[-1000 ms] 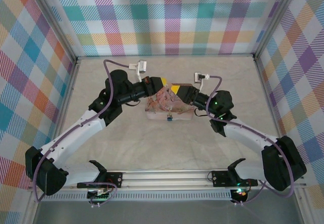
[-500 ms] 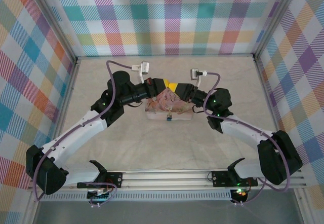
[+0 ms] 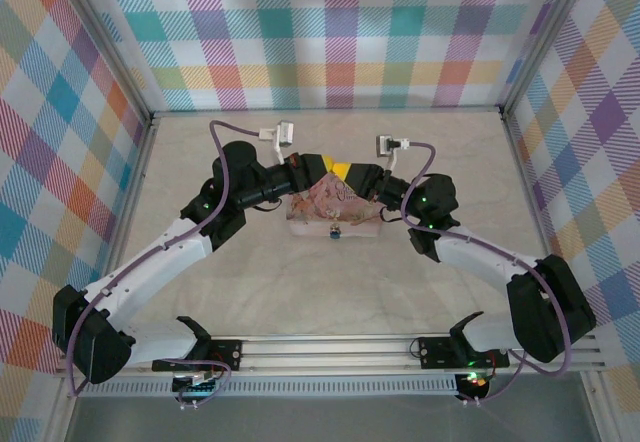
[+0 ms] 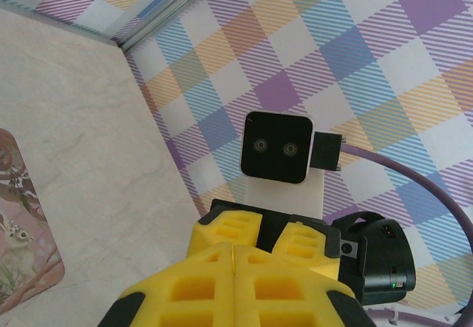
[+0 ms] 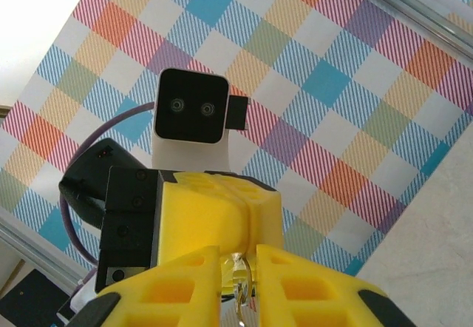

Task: Unlock a padlock with a key

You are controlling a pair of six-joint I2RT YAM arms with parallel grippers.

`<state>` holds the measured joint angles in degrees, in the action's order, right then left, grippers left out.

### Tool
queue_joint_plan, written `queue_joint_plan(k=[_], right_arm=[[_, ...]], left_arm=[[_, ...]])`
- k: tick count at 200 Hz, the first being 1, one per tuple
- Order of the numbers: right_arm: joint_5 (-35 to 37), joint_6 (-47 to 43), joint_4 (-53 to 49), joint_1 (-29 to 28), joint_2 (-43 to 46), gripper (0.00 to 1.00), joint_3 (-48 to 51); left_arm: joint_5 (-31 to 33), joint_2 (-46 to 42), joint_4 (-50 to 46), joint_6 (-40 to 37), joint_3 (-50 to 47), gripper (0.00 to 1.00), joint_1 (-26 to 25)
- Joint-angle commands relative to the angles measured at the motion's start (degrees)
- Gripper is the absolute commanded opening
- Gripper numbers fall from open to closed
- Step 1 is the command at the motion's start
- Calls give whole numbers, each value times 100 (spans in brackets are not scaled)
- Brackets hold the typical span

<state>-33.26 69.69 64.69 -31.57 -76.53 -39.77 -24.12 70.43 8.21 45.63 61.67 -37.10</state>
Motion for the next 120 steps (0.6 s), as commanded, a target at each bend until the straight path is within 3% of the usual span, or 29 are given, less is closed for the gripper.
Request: queue_joint_plan(k=[1,29,61,83,120], right_arm=[[-119,-43,273,-77,-81,13,-128],[-120,-35,205,-95,-134,16,-161],[-102,-28,224,-104,-182,10,-168],[-170,-17,142,-134,-204,20,-257],[-148,-32,142,-174,-239,18,-263]], left_arm=[[21,-60,291,69,-98,0,-93],[68,-68,342,106,-124,0,-95],[116,-100,384,125,-173,0,-95],[212,-126,409,139,-215,0,-95],[301,-145,437,155,-258,0,-93]])
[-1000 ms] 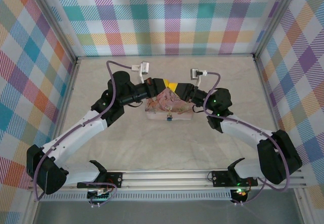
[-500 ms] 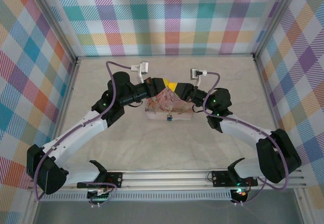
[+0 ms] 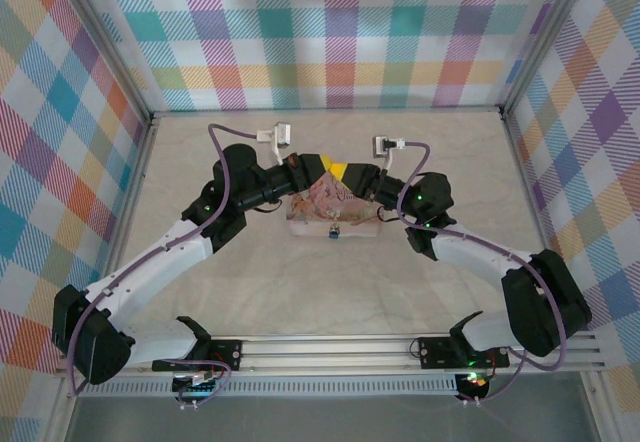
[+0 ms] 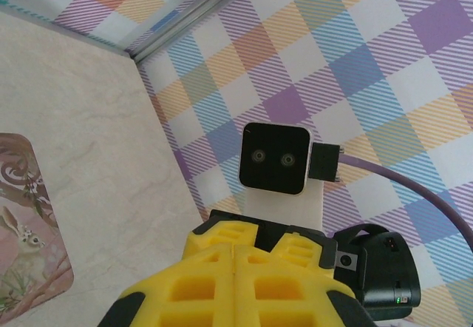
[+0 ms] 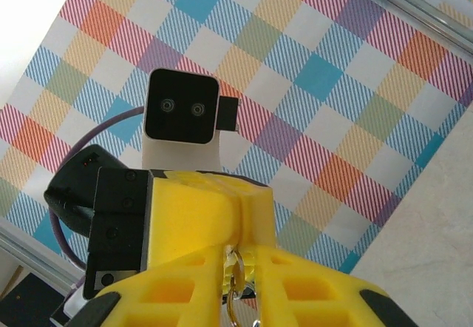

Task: Unlock a padlock with a key

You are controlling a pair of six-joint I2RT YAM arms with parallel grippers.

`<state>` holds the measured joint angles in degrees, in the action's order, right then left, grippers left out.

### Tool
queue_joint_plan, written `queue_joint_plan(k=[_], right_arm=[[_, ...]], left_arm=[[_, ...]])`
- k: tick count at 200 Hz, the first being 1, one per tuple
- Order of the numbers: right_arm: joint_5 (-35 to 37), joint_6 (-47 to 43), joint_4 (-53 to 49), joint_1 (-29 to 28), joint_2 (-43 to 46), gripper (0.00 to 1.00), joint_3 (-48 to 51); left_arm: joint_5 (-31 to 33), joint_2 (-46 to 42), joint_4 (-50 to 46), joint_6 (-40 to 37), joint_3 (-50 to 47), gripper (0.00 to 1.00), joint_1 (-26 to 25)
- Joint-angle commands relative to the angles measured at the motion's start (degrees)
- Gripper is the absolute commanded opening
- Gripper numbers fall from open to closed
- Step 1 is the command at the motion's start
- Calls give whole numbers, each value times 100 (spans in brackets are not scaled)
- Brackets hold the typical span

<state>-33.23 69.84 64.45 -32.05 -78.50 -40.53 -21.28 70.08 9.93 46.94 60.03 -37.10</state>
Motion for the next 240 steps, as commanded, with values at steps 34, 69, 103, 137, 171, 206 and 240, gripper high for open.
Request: queue_joint_plan(k=[34,69,103,137,171,206,240], right_arm=[[-113,-63,207,-143,-60,12,-169],[-38,-146,208,-152,-35,0,-116],[-27,-464,-272,-148,136,0,-115],[-32,-1210,-1389,-152,700,0,-61],[180,-1960,-2653,-134,1489,0,46],[728,-2884,-4543,-98,2311,0,-74],[1537,-3551,-6129,60,2883,0,-262]], left_arm=[[68,-138,316,54,-145,0,-95],[72,-198,326,61,-174,0,-91],[183,-351,56,-53,-176,13,-71],[369,-748,-387,-125,-266,54,188],[496,-1107,-1009,-270,-301,66,454],[841,-1121,-1957,-509,-239,76,527],[1109,-815,-2714,-633,-326,85,529]])
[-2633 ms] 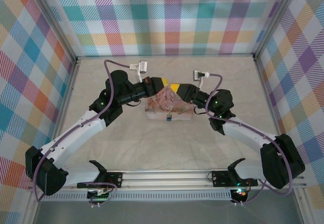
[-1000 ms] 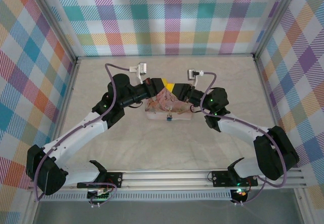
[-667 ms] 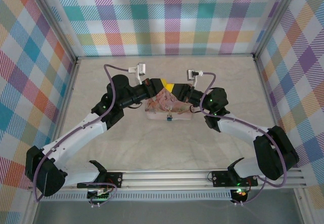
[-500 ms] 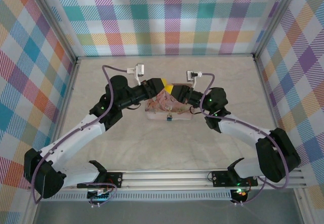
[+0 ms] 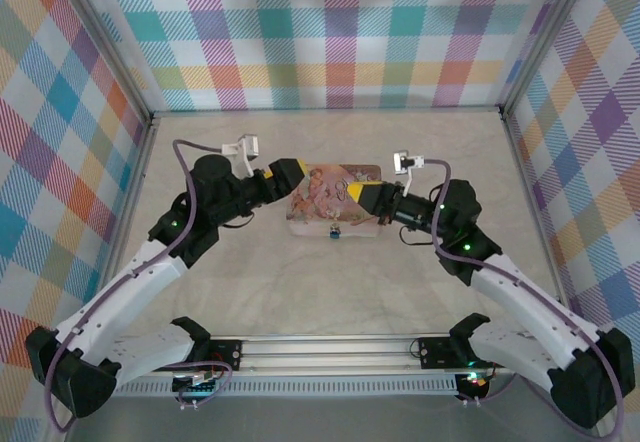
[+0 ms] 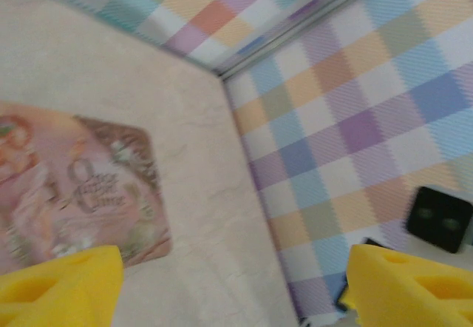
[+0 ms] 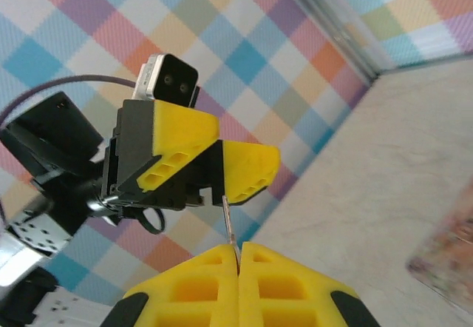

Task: Unlock a padlock with a key

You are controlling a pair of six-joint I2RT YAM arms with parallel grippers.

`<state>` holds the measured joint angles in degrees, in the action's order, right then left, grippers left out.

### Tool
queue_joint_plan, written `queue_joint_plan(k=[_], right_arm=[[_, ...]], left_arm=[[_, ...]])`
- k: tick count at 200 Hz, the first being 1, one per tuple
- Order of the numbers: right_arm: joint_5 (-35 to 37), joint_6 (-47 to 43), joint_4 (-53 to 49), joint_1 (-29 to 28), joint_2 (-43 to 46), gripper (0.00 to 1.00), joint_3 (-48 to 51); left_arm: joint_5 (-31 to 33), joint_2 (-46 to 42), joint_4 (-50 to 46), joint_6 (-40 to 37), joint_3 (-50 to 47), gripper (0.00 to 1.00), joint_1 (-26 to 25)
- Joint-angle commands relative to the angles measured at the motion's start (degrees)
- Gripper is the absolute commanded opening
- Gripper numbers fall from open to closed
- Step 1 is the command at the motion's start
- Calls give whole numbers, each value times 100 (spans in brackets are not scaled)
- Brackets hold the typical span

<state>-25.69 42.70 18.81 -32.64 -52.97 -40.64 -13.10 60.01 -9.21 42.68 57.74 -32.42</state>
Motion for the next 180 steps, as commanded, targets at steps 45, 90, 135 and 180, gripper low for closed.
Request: queue_joint_plan(k=[45,90,135,180], right_arm=[[2423,-1561,-3146,279,314,0,-462],[3189,-1776,-3323,506,-134,0,-327],[3517,-1678,-3096,822,-783,0,-149],[3581,-1659,-2841,1020,-1394,0,-49]], left_arm=[[774,779,-1031,-207,-394,92,80],[1181,1498,-806,-216,-386,93,154],[1169,2409,-225,-194,-168,93,442],[878,3355,202,-248,431,92,665]])
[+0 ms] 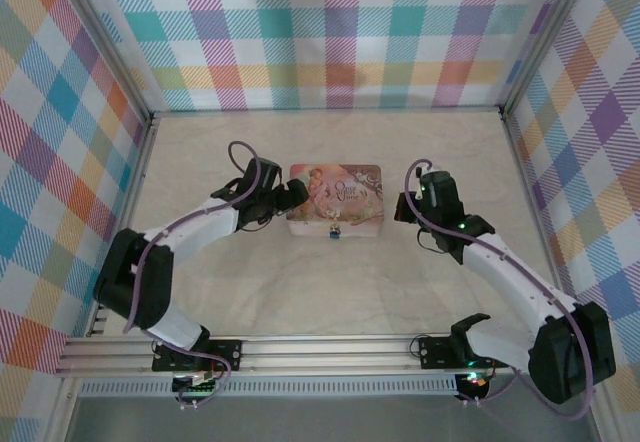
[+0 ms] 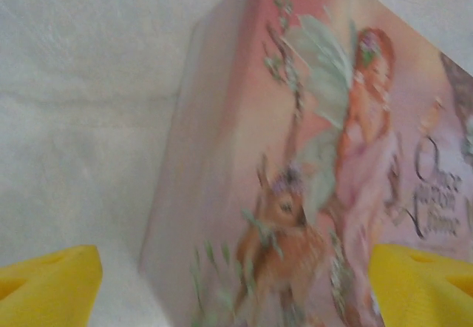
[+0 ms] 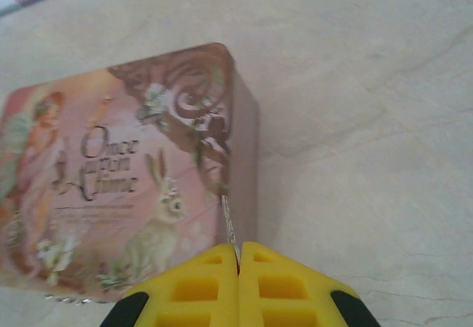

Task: Unlock a padlock with a key

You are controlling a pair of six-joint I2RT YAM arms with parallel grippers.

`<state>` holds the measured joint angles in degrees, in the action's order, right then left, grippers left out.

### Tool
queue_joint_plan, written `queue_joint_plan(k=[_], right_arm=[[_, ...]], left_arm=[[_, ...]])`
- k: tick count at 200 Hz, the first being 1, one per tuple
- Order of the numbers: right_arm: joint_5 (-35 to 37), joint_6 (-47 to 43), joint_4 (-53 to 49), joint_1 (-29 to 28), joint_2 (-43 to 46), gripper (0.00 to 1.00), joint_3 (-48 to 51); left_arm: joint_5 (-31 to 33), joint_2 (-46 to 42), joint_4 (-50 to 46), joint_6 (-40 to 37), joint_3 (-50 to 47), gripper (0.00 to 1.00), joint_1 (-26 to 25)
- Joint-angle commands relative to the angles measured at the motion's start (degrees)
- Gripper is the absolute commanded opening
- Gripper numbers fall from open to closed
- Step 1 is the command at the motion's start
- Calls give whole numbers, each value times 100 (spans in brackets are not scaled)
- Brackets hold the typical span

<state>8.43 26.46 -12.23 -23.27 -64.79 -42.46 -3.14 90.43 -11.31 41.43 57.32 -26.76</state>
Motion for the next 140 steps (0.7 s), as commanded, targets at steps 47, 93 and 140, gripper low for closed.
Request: queue_joint_plan(k=[47,93,140], right_arm=[[137,-10,521,147,-811,0,136],[-145,91,700,148,-1344,0,45],[-364,200,722,30,-1551,0,7]], left_arm=[[-287,1015,426,-232,1132,92,215],[-634,1495,466,-304,1478,88,233],[-1011,1873,481,-303,1958,86,233]])
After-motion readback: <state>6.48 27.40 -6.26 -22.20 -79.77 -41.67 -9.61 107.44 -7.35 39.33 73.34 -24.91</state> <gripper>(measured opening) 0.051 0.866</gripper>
